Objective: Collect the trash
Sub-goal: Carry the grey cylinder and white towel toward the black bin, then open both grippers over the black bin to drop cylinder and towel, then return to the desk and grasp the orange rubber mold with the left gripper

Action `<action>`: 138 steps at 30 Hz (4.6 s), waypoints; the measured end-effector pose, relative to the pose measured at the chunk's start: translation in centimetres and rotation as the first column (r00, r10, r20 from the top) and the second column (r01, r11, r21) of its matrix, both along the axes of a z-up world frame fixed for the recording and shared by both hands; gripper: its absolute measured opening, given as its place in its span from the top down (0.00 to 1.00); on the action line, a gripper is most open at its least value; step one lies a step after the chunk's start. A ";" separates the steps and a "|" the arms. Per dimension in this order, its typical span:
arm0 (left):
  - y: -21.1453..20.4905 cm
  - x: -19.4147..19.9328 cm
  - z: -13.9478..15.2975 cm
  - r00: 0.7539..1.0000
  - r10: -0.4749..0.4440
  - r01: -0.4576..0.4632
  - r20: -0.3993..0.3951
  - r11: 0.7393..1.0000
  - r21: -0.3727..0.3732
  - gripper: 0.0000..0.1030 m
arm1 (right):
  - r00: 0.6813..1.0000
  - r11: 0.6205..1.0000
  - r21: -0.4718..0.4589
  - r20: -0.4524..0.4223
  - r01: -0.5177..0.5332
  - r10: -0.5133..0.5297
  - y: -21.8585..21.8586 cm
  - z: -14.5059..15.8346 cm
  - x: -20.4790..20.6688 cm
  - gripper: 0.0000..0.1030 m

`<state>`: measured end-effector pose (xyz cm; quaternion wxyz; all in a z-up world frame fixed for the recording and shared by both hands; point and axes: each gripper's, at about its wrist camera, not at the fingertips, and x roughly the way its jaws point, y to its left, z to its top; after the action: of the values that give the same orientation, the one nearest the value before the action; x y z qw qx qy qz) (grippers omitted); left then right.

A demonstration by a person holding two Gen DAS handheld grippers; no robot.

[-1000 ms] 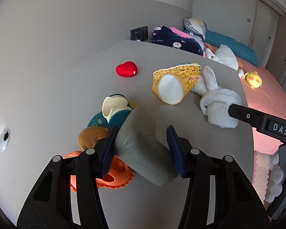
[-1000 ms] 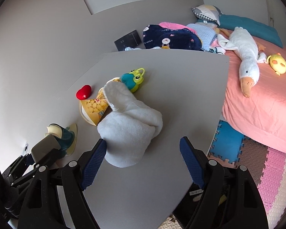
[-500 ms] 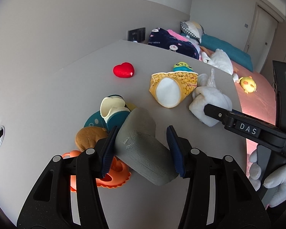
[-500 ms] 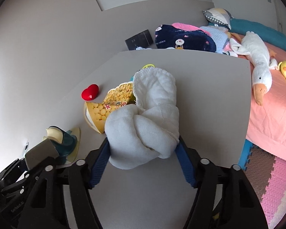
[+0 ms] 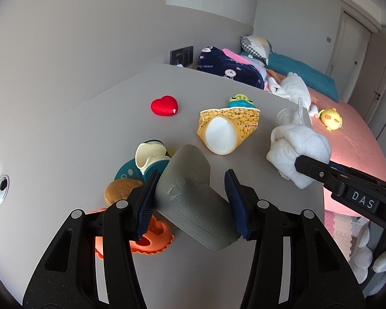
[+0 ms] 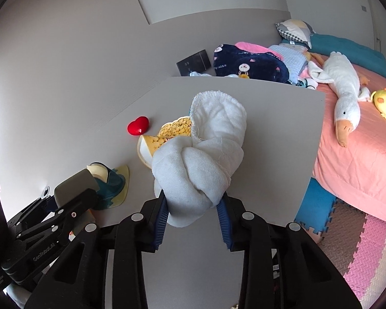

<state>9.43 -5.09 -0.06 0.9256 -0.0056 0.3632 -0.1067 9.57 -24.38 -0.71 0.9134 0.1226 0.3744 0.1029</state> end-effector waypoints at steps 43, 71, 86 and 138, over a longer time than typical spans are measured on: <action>-12.9 -6.2 0.3 0.969 -0.248 0.248 0.000 0.968 0.039 0.51 | 0.983 0.983 -0.037 0.040 0.180 -0.178 -10.9 1.8 -12.6 0.60; -21.9 -8.6 -0.5 0.901 -0.432 0.434 -0.043 0.898 0.066 0.51 | 0.928 0.926 -0.056 0.018 0.372 -0.372 -18.5 0.6 -17.1 0.60; -24.3 -8.9 -2.5 0.858 -0.497 0.507 -0.127 0.859 0.069 0.45 | 0.908 0.909 -0.049 -0.036 0.415 -0.417 -20.4 -0.9 -16.5 0.47; -4.1 -3.0 -0.7 0.998 -0.033 0.039 -0.057 0.994 0.106 0.08 | 0.984 0.983 -0.051 -0.006 0.177 -0.177 -7.3 0.1 -8.6 0.31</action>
<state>6.43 -9.23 -0.72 0.9121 0.0477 0.3939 -0.1037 0.95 -31.69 -0.66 0.9197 0.1327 0.3694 0.0111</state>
